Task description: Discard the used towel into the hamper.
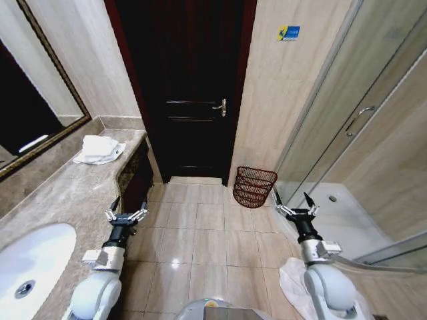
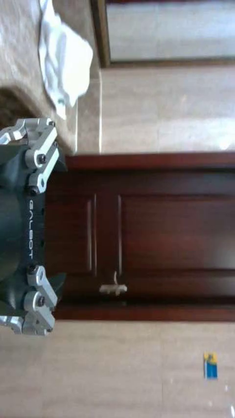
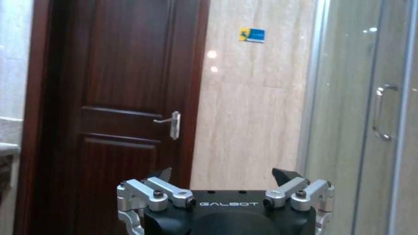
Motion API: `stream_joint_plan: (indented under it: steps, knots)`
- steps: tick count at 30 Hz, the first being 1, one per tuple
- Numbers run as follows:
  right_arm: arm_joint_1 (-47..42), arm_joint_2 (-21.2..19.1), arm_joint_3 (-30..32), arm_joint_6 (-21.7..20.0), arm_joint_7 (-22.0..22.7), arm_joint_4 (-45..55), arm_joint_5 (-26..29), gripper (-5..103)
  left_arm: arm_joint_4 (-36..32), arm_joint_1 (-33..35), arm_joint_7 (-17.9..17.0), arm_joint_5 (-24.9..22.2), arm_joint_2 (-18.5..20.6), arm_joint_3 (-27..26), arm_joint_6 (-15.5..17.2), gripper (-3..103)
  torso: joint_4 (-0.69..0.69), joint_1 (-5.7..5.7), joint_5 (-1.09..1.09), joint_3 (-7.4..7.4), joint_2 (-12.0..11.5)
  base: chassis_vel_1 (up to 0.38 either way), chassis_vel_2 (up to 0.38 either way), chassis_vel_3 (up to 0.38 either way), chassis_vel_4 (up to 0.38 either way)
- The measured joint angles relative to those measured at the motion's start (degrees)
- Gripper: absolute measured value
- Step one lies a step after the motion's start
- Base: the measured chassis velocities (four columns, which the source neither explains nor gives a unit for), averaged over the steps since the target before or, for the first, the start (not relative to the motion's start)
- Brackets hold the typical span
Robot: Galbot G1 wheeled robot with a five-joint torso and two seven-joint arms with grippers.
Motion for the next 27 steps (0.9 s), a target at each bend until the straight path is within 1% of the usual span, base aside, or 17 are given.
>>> stream_joint_plan:
  steps: [2, 5, 7, 11, 14, 15, 18, 21, 23, 27]
  knots:
    - [0.0, 1.1, -1.1, -0.1, -0.5, 0.6, -1.1, 100, -0.4, -1.4, 1.4, 0.0, -0.5, 0.5, 1.4, 100, 0.0, 0.0, -0.01, 0.0, 0.0, 0.0, 0.0, 0.0, 0.0]
    - [-0.6, 1.7, -1.4, -0.6, -0.8, 1.6, -1.3, 100, -0.5, -2.1, 1.5, 0.0, -1.1, 0.8, 1.8, 100, -0.01, 0.0, -0.01, 0.0, 0.0, 0.0, 0.0, 0.0, 0.0]
    - [-2.1, 2.1, -1.7, -3.3, -0.8, 4.1, -1.0, 100, -0.8, -2.7, 1.4, 0.1, -2.0, 0.9, 2.3, 100, -0.01, 0.0, -0.01, 0.0, 0.0, 0.0, 0.0, 0.0, 0.0]
    - [-3.2, 1.9, -1.7, -4.8, -0.7, 5.3, 0.1, 100, -0.8, -2.9, 1.1, 1.0, -2.5, 0.9, 2.2, 100, -0.01, 0.0, -0.01, 0.0, 0.0, 0.0, 0.0, 0.0, 0.0]
    - [-3.8, 1.8, -1.3, -5.3, -0.5, 5.8, 0.3, 100, -0.7, -2.6, 2.7, 2.4, -2.8, 0.7, 1.2, 100, -0.01, 0.0, -0.01, 0.0, 0.0, 0.0, 0.0, 0.0, 0.0]
    - [-3.8, 1.8, -1.3, -5.3, -0.5, 5.8, 0.3, 100, -0.7, -2.6, 2.7, 2.4, -2.8, 0.7, 1.2, 100, -0.01, 0.0, -0.01, 0.0, 0.0, 0.0, 0.0, 0.0, 0.0]
    - [-4.1, 1.8, -1.4, -6.6, -0.2, 6.8, 0.0, 100, -0.6, -2.2, 4.2, 3.8, -3.2, 0.7, -0.6, 100, 0.0, 0.0, -0.01, 0.0, 0.0, 0.0, 0.0, 0.0, 0.0]
    - [-4.1, 1.8, -1.6, -7.1, -0.1, 7.2, -0.1, 100, -0.6, -2.1, 4.0, 3.9, -3.5, 0.9, -0.9, 100, 0.0, 0.0, -0.01, 0.0, 0.0, 0.0, 0.0, 0.0, 0.0]
    - [-4.1, 1.8, -1.7, -7.3, -0.1, 7.6, -0.2, 100, -0.3, -2.3, 2.9, 3.9, -3.7, 1.3, -1.2, 100, 0.0, 0.0, -0.01, 0.0, 0.0, 0.0, 0.0, 0.0, 0.0]
    - [-4.0, 1.8, -1.6, -7.6, 0.7, 7.9, -0.1, 100, -0.2, -2.0, 2.7, 3.8, -3.6, 1.2, -1.4, 100, 0.0, 0.0, -0.01, 0.0, 0.0, 0.0, 0.0, 0.0, 0.0]
